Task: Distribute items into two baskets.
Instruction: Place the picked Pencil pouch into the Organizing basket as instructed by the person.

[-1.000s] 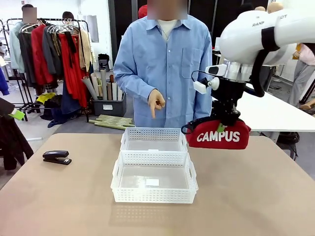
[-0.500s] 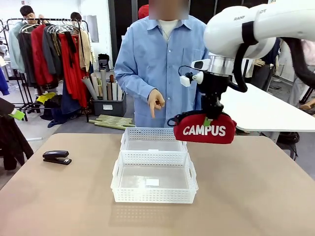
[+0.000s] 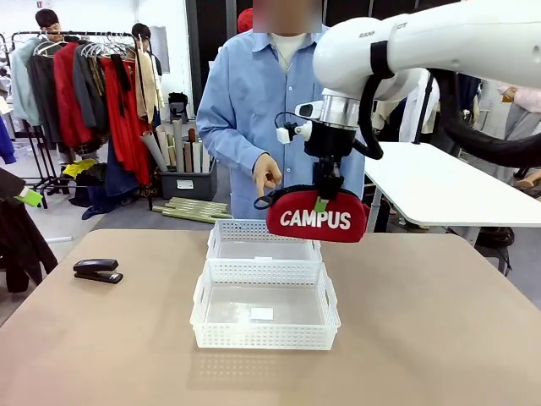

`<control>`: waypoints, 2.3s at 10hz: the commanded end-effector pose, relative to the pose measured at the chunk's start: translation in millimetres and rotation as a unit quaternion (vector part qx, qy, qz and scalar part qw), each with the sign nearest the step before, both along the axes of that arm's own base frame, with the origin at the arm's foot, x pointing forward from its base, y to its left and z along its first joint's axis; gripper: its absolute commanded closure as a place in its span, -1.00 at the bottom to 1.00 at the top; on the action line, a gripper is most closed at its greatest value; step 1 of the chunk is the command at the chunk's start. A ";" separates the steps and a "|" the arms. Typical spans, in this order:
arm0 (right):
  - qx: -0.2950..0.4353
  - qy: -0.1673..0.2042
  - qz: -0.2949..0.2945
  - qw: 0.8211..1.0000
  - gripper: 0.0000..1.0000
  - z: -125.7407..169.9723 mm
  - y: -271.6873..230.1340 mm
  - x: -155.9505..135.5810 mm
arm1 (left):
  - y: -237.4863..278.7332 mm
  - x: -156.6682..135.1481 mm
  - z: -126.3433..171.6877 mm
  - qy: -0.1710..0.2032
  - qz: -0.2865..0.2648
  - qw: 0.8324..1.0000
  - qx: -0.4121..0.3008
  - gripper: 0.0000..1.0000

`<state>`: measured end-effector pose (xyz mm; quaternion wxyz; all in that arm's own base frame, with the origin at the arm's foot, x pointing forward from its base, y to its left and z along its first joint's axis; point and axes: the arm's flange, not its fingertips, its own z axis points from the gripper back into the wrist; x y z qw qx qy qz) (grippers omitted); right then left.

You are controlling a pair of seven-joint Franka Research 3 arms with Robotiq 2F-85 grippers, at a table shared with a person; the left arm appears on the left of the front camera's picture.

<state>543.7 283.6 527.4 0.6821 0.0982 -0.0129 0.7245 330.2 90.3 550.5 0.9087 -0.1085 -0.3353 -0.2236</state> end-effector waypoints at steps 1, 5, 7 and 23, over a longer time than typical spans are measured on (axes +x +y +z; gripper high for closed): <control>-0.019 -0.007 -0.028 0.999 1.00 5.1 13.0 16.5 | 0.8 0.1 -0.4 0.001 0.000 1.000 0.001 -1.00; -0.041 -0.011 -0.046 0.998 1.00 -14.7 41.5 42.7 | 0.8 0.1 -0.4 0.001 0.000 1.000 0.001 -1.00; -0.049 -0.020 -0.061 0.997 1.00 -24.3 50.1 54.8 | 0.8 0.1 -0.4 0.001 0.000 1.000 0.001 -1.00; -0.076 -0.094 -0.062 0.991 1.00 -102.8 100.9 110.6 | 0.8 0.1 -0.4 0.001 0.000 1.000 0.001 -1.00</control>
